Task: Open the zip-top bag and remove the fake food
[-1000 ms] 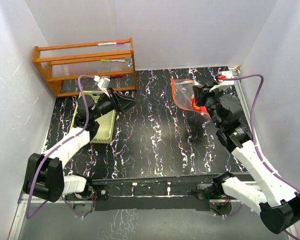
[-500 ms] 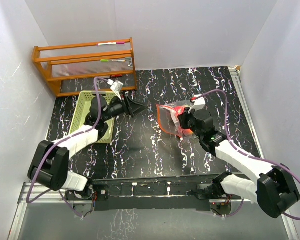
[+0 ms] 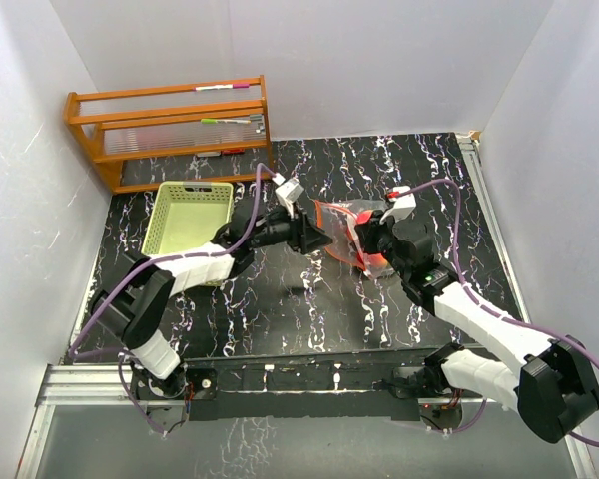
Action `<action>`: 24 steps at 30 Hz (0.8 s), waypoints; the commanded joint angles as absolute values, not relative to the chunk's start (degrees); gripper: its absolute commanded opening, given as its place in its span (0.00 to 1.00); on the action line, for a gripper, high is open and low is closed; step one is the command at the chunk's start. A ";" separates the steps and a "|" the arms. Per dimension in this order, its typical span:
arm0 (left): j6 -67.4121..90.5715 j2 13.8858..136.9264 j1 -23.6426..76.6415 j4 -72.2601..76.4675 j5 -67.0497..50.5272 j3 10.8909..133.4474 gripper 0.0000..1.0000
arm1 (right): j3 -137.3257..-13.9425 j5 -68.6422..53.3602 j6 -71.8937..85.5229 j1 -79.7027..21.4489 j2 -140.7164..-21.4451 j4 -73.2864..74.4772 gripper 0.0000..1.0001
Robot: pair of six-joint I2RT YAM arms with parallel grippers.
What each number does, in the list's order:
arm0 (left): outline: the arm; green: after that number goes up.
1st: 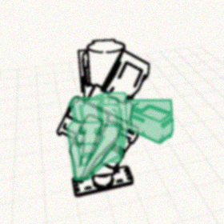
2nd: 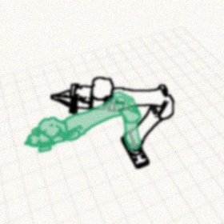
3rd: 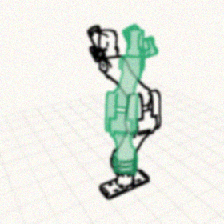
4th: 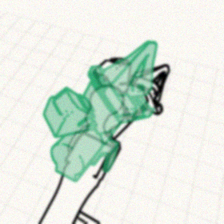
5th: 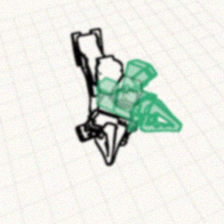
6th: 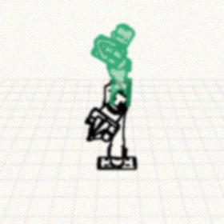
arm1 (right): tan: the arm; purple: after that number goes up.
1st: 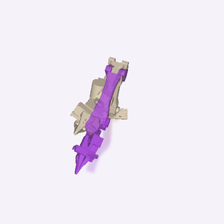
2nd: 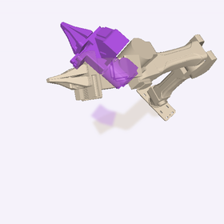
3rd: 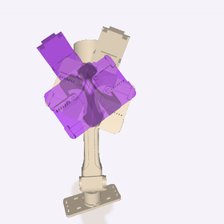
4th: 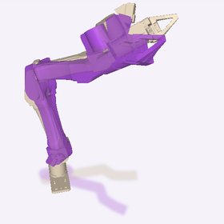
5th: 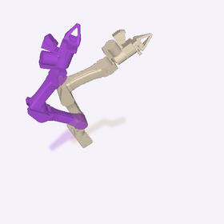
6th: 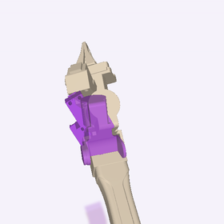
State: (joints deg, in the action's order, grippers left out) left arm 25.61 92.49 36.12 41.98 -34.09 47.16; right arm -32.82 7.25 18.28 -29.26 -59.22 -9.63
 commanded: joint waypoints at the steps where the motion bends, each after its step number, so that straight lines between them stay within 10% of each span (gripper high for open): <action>1: 22.20 96.10 39.13 40.45 -31.19 53.36 0.46 | -34.34 6.85 18.82 -29.36 -57.65 -11.90 0.08; 24: 24.79 110.55 47.30 39.47 -18.45 61.92 0.42 | -35.20 0.83 18.25 -29.42 -51.42 -7.39 0.08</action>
State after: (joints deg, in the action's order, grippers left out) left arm 22.98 109.47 45.21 37.21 -19.11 59.24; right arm -32.97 2.50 18.39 -29.26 -52.16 -5.69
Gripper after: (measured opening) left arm 0.397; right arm 0.080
